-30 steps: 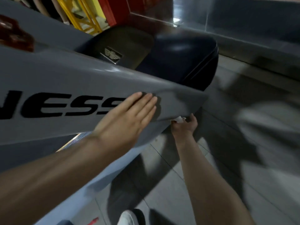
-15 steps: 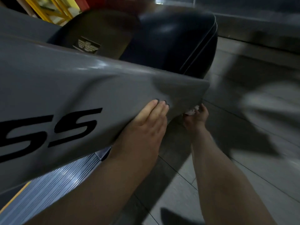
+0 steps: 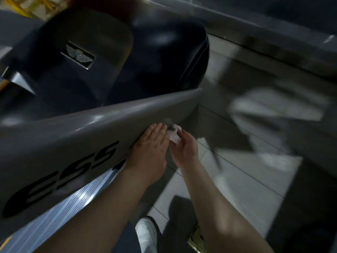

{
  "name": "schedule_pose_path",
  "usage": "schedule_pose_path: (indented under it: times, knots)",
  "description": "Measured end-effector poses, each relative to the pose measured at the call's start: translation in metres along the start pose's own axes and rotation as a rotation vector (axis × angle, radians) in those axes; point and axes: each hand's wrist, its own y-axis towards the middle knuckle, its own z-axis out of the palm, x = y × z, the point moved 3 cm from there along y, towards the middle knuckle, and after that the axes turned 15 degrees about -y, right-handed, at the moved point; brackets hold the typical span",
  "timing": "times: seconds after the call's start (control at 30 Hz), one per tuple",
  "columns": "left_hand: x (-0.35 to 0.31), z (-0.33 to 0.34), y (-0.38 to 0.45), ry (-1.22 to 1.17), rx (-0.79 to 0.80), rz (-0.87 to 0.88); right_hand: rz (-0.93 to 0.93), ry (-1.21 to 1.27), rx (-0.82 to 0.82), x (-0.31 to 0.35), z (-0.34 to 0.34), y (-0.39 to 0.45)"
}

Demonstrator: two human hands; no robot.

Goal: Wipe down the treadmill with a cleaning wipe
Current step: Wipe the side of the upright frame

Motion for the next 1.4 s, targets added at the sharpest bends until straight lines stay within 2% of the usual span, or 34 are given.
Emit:
schedule_pose_path:
  times: [0.1, 0.3, 0.37, 0.47, 0.53, 0.6, 0.73, 0.83, 0.9, 1.07, 1.27, 1.4]
  knots:
    - [-0.004, -0.016, -0.002, -0.211, 0.034, 0.010, -0.004, -0.081, -0.049, 0.027, 0.003, -0.055]
    - [-0.032, -0.053, -0.020, -1.020, -0.058, -0.178, -0.094, -0.263, -0.118, 0.083, 0.007, -0.154]
    - [-0.048, -0.066, -0.027, -1.245, 0.059, -0.286, -0.114, -0.331, -0.134, 0.097, 0.013, -0.177]
    - [-0.067, -0.081, -0.036, -1.722, 0.237, -0.460, -0.118, -0.422, -0.184, 0.116, 0.028, -0.209]
    - [-0.072, -0.091, -0.039, -2.027, 0.280, -0.563, -0.125, -0.497, -0.188, 0.129, 0.041, -0.226]
    - [-0.071, -0.100, -0.039, -2.204, 0.242, -0.603, -0.148, -0.585, -0.192, 0.144, 0.055, -0.239]
    - [-0.056, -0.108, -0.035, -2.395, 0.157, -0.665, -0.177, -0.800, -0.283, 0.163, 0.076, -0.252]
    - [-0.042, -0.121, -0.032, -2.477, 0.106, -0.669, -0.211, -0.938, -0.414, 0.174, 0.085, -0.256]
    - [-0.034, -0.133, -0.030, -2.443, 0.075, -0.655, -0.221, -0.962, -0.438, 0.183, 0.093, -0.258]
    - [-0.020, -0.158, -0.022, -2.355, 0.070, -0.557, -0.206, -0.974, -0.356, 0.198, 0.107, -0.252]
    - [-0.008, -0.172, 0.015, -2.175, -0.028, -0.536, -0.068, -0.736, -0.228, 0.231, 0.117, -0.210]
    - [-0.001, -0.181, 0.045, -1.913, -0.117, -0.568, 0.015, -0.791, -0.210, 0.264, 0.133, -0.176]
